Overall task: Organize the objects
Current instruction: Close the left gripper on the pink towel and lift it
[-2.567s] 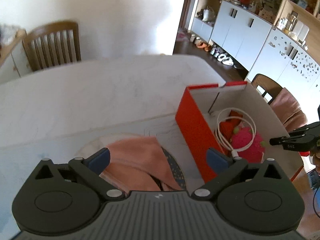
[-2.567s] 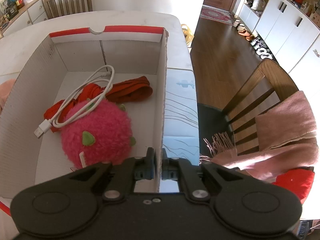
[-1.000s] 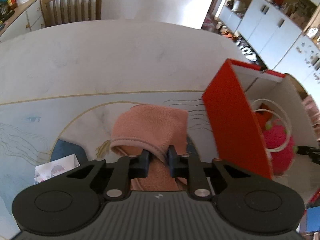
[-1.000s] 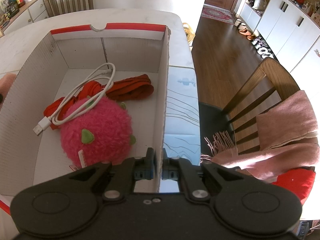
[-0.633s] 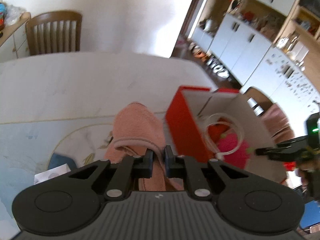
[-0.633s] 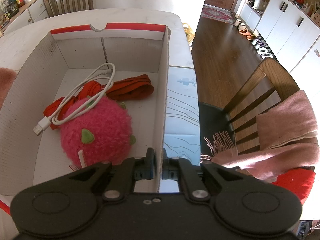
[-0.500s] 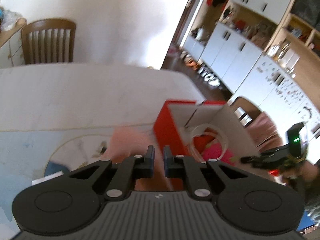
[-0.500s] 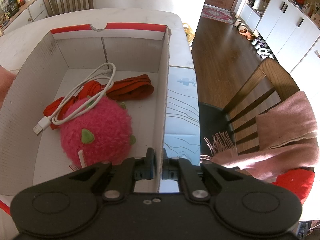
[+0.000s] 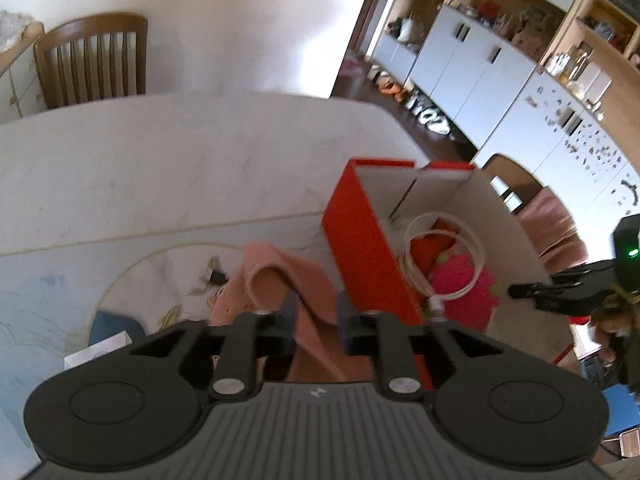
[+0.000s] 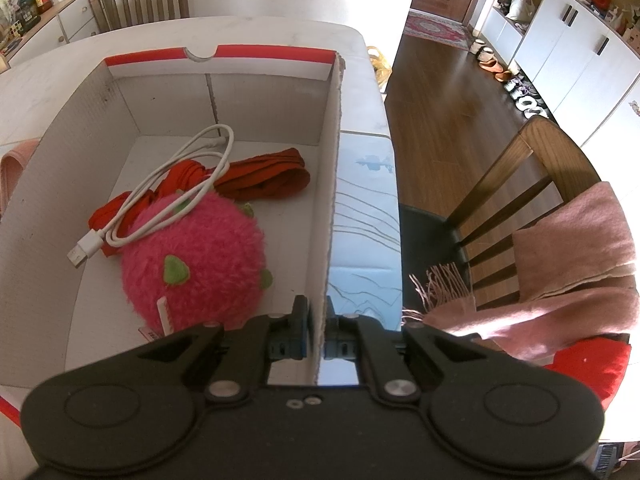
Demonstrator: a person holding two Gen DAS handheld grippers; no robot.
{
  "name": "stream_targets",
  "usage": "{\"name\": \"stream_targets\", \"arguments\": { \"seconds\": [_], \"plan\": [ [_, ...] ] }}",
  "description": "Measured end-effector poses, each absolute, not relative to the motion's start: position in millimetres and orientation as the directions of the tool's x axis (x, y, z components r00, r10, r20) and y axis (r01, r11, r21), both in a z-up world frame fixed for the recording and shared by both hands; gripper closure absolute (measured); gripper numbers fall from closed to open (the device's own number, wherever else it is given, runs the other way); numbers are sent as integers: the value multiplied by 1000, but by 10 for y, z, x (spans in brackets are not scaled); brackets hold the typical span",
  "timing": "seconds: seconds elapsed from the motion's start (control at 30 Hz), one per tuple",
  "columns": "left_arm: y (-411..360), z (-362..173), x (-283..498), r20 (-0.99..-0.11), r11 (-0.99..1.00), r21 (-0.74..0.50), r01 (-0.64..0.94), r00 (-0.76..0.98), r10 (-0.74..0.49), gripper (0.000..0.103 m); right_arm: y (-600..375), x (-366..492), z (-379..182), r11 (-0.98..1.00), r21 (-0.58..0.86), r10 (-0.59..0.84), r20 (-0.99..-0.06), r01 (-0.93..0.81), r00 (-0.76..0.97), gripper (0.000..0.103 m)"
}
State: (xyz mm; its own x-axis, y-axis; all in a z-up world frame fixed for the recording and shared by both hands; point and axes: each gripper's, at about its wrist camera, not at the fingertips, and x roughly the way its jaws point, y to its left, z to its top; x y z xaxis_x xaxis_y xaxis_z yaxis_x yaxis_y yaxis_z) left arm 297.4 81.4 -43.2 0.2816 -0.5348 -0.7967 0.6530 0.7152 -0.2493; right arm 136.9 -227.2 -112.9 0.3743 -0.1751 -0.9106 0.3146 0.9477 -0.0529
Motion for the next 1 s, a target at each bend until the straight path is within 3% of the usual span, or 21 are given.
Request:
{"name": "stream_targets", "arguments": {
  "seconds": [0.03,0.07,0.23,0.67,0.93,1.0],
  "plan": [
    [803,-493,2995,-806,718,-243,652,275,-524,41,-2272,1369,-1129,948,-53,-175,-911,314,374,98],
    [800,-550,3008,-811,718,-244,652,269,-520,28,-2273,1369,-1132,948,-53,-175,-911,314,374,98],
    [741,-812,3107,-831,735,-257,627,244,-499,28,-2270,1378,-1141,948,-53,-173,-912,313,371,98],
    [478,-1350,3402,-905,789,-112,604,266,-333,24,-2269,1379,-1173,947,-51,-171,-915,317,365,98],
    [438,-1463,3420,-909,799,-110,592,266,-322,25,-2274,1370,-1214,946,-49,-169,-919,321,357,98],
    [444,-1424,3415,-904,803,-117,584,272,-330,34,-2274,1370,-1214,946,-50,-169,-919,321,357,98]
  ]
}}
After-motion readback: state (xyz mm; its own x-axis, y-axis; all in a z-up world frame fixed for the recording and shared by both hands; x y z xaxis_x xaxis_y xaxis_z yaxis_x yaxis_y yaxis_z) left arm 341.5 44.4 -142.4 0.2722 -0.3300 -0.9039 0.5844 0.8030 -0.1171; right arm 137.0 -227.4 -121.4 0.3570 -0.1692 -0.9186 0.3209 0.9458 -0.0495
